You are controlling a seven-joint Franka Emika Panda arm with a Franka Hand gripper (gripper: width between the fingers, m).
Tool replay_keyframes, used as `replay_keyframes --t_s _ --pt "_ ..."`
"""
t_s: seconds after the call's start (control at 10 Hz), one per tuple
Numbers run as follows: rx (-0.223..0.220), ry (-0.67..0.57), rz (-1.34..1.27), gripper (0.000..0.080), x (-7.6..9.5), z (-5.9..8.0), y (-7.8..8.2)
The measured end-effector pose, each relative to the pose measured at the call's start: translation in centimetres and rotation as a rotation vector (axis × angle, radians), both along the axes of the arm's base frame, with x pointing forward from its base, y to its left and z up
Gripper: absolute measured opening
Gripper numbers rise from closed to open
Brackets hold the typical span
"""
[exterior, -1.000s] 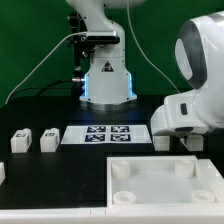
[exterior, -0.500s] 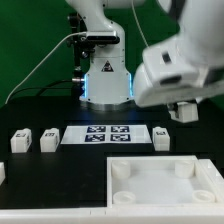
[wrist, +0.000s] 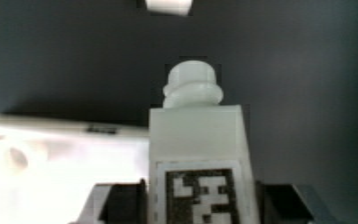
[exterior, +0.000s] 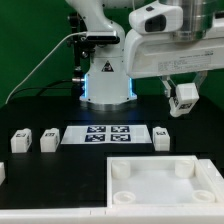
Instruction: Assemble one leg
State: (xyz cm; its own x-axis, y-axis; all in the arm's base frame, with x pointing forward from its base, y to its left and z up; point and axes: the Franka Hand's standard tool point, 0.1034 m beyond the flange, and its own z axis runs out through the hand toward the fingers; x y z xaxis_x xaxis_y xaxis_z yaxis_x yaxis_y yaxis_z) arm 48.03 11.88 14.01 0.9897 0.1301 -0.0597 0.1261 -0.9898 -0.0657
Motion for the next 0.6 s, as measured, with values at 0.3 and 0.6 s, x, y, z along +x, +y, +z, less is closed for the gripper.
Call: replay_keyframes --t_s 0.3,0.6 --pt "0.031 -0.273 0.028 0.0290 4.2 -0.3 -1.4" --pt "0.064 -0.613 0.034 0.0290 9.8 1.8 -1.1"
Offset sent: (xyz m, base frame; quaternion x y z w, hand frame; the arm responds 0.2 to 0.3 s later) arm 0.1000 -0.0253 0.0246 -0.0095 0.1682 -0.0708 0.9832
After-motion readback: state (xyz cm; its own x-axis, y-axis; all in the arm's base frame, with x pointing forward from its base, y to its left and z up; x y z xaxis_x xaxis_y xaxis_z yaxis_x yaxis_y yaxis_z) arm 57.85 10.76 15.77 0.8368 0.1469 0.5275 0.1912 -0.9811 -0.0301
